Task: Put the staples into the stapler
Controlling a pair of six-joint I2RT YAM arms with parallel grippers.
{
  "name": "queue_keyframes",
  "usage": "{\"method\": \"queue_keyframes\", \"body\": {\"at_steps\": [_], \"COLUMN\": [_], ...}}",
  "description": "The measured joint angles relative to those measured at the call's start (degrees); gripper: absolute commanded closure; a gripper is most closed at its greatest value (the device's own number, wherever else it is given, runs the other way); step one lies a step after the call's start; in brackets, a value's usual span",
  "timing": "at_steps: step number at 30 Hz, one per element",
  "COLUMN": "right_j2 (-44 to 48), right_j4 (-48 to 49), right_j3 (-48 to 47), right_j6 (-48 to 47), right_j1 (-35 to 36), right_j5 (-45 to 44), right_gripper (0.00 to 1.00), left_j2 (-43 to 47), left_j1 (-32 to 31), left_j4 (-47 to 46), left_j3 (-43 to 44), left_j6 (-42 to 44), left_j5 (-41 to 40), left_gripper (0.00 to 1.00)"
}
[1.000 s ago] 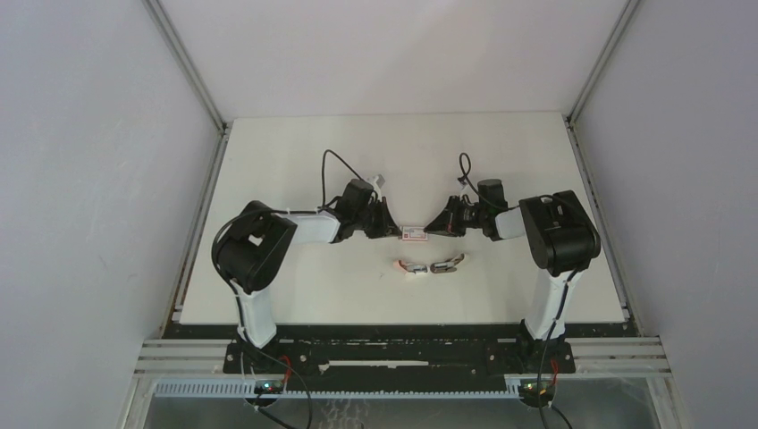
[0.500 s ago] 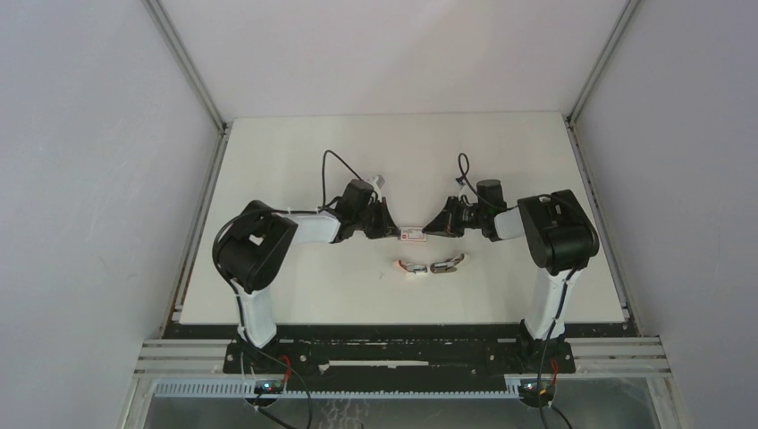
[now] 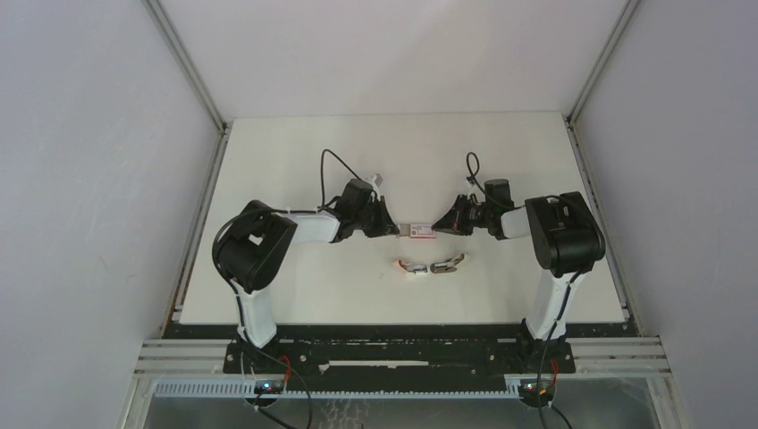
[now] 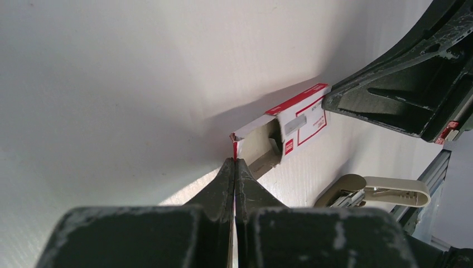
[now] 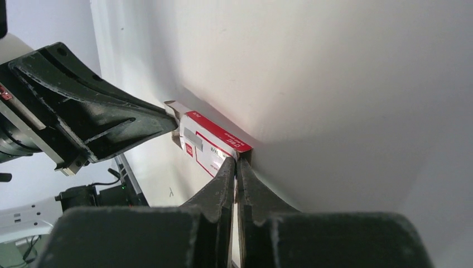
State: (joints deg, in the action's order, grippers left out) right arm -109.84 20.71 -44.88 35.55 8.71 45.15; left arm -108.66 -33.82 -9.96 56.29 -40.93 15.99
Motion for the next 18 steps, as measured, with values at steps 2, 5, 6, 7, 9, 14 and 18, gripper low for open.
{"method": "queue_keyframes", "body": {"at_steps": [2,5,6,7,9,14,18], "right_j2": [0.13,0.79,1.09,1.40,2.19,4.17,6.16], "right_j4": [-0.50,-1.44,-1.66,-1.86,-2.29,-3.67,-4.90], "right_j3": [0.17,0.28,0.33,0.39,0.76,2.14,2.95], "right_j6": [-0.17,-0.68,-0.85,-1.01,-1.44,-2.14,-2.32], "right_j1": [-0.61,-1.16,-1.27,-1.42,-1.66,-3.17,-4.68], "right_j5": [-0.31,-0.94,-1.27,-1.51,-2.16,-3.78,-5.51], "right_gripper": [1.00,1.00,1.00,1.00,1.00,1.00,1.00], "left_j2": [0.00,0.00,0.00,-0.02,0.00,0.00,0.00], "left_j1": [0.11,0.17,0.20,0.20,0.22,0.22,0.22], "left_j4": [-0.09,-0.17,-0.17,-0.17,-0.17,-0.15,-0.09], "left_j3": [0.00,0.00,0.00,0.00,0.00,0.00,0.00], "left_j6": [0.00,0.02,0.02,0.02,0.04,0.11,0.26], "left_j5": [-0.07,-0.37,-0.37,-0.39,-0.39,-0.42,-0.46], "left_gripper": [1.00,1.00,1.00,1.00,1.00,1.00,1.00]}}
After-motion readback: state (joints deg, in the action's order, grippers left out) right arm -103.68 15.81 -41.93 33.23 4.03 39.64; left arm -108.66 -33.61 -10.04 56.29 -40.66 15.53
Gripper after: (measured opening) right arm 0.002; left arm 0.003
